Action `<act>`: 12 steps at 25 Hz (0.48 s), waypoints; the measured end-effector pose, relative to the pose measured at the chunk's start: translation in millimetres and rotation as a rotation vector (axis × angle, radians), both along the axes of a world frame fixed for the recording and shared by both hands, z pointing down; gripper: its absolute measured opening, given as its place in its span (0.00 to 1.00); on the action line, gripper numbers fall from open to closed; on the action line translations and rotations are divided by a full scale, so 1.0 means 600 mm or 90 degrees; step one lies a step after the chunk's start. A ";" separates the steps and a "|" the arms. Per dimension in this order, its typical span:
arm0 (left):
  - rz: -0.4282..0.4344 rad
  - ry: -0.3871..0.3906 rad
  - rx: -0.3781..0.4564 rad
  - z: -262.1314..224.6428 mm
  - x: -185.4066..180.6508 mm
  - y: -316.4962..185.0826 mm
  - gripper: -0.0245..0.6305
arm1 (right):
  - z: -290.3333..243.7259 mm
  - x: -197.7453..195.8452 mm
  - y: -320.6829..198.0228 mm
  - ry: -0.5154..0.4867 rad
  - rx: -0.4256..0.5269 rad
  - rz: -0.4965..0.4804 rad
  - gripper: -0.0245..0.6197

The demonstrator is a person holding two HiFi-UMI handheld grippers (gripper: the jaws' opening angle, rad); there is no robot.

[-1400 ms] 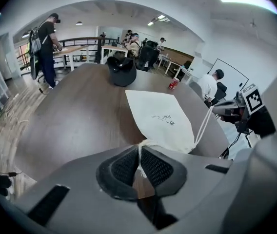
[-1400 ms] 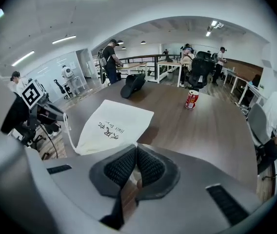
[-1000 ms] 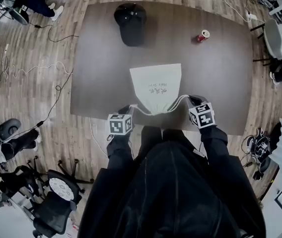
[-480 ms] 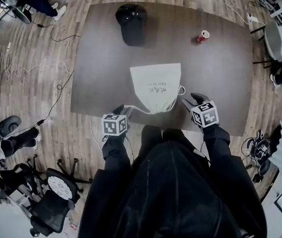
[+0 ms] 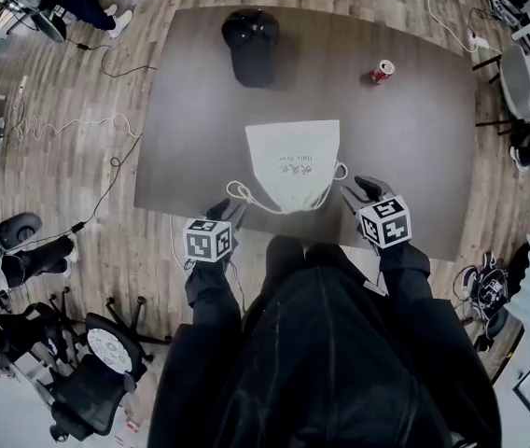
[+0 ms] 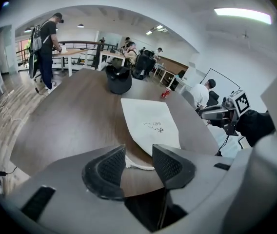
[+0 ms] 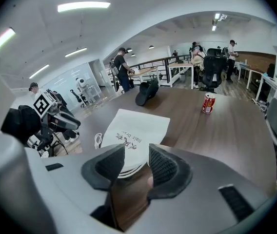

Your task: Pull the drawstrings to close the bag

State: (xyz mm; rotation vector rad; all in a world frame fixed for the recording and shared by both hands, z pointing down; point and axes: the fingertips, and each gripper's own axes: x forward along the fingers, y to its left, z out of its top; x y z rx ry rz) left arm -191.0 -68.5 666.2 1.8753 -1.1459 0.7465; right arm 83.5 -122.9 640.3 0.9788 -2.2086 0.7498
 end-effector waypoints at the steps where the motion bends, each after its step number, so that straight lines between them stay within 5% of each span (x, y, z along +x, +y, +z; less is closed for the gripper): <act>1: -0.003 0.002 0.016 -0.011 0.011 -0.006 0.31 | -0.013 -0.005 -0.002 -0.007 0.013 -0.001 0.29; 4: -0.012 0.011 0.077 -0.059 0.051 -0.031 0.31 | -0.066 -0.018 -0.013 -0.033 0.063 0.001 0.26; 12: -0.084 0.036 0.274 -0.244 0.133 -0.097 0.11 | -0.247 -0.050 -0.045 -0.095 0.213 0.032 0.09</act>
